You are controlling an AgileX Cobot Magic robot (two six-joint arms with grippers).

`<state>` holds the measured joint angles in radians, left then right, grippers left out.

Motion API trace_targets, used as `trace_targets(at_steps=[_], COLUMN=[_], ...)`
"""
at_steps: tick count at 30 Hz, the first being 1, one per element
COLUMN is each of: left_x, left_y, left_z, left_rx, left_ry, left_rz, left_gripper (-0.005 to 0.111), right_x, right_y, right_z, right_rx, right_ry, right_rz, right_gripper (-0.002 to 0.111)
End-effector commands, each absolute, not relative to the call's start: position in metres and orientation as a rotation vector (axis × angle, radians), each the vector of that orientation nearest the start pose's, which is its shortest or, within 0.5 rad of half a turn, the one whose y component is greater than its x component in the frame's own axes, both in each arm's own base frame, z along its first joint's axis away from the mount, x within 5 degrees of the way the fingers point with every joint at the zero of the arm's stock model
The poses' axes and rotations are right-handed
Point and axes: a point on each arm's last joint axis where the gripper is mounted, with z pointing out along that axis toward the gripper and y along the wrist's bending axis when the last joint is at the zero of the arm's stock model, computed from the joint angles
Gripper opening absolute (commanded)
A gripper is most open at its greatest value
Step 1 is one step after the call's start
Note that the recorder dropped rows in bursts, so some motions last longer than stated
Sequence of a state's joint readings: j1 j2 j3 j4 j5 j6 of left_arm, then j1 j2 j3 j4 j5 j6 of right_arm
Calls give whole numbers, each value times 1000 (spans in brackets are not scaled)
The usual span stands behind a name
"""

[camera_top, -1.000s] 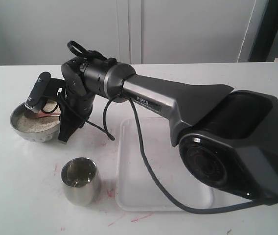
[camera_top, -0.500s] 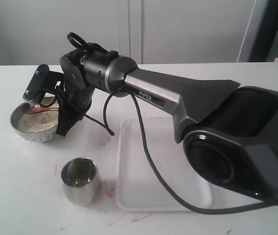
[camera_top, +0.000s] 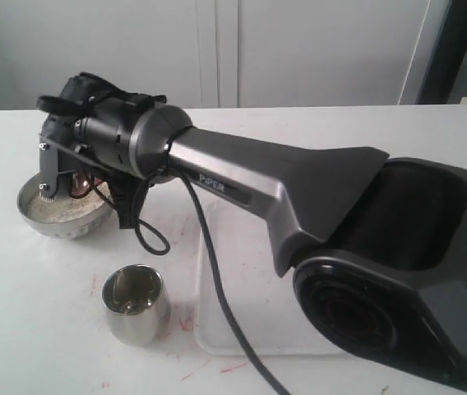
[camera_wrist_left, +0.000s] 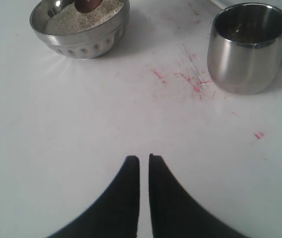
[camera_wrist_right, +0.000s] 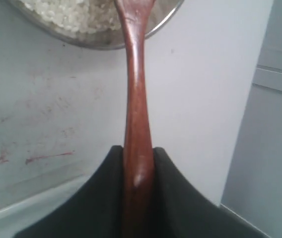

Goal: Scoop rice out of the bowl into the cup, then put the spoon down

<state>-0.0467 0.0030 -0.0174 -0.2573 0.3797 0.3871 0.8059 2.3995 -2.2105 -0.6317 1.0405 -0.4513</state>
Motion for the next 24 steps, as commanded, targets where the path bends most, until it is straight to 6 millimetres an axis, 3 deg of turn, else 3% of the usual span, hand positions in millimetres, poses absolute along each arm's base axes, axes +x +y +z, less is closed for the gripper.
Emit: trace_targets(at_steps=[1,7,24], left_x=[52,52,52], left_y=[-12,-12,-12], left_z=[184,184,184], left_rx=[244,244,244], left_ry=[1823,1823,1823], left_rz=[-30,-30,-30], left_gripper=[14,14,14], right_x=[387,380,373], right_y=[356,361,368], right_z=[232,235,221], right_rx=[-1642,-1661,-1708], right_ry=[1800,1761,1834], right_rz=[-836,-930,-746], right_gripper=[0,0,0])
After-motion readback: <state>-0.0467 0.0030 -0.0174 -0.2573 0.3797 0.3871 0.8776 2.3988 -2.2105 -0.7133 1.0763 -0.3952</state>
